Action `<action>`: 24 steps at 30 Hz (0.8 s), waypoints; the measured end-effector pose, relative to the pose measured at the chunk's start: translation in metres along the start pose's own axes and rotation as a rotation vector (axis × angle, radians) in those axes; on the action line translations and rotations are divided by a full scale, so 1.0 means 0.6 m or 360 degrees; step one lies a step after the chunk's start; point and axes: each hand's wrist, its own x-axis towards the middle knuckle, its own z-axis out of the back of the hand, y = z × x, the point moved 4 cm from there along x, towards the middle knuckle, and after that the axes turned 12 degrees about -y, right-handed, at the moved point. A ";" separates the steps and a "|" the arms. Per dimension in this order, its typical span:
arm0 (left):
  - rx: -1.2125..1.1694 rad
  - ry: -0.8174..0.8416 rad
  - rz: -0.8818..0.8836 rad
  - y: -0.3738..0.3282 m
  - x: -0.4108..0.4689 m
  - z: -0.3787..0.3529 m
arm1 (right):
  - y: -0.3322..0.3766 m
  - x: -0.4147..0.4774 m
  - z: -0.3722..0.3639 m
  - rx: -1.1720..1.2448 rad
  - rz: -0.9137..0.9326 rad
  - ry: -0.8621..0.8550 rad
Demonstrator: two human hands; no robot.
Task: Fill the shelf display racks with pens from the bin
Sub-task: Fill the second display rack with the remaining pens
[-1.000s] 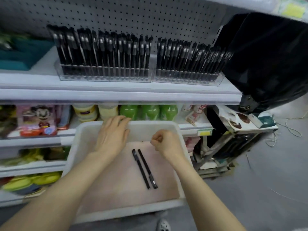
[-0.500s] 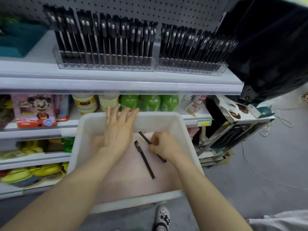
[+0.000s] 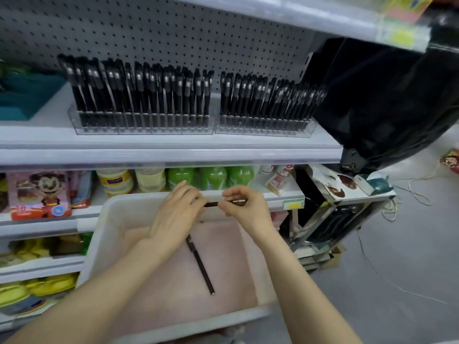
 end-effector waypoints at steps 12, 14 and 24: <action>-0.0078 0.0092 0.0281 -0.073 0.195 -0.059 | 0.036 0.131 0.135 0.0621 0.0001 -0.0314; -0.0041 0.0124 0.0292 -0.076 0.238 -0.072 | 0.048 0.173 0.186 0.0433 0.0096 -0.0461; 0.0237 0.0150 0.0248 -0.072 0.359 -0.160 | 0.137 0.347 0.351 -0.0310 0.0696 -0.0952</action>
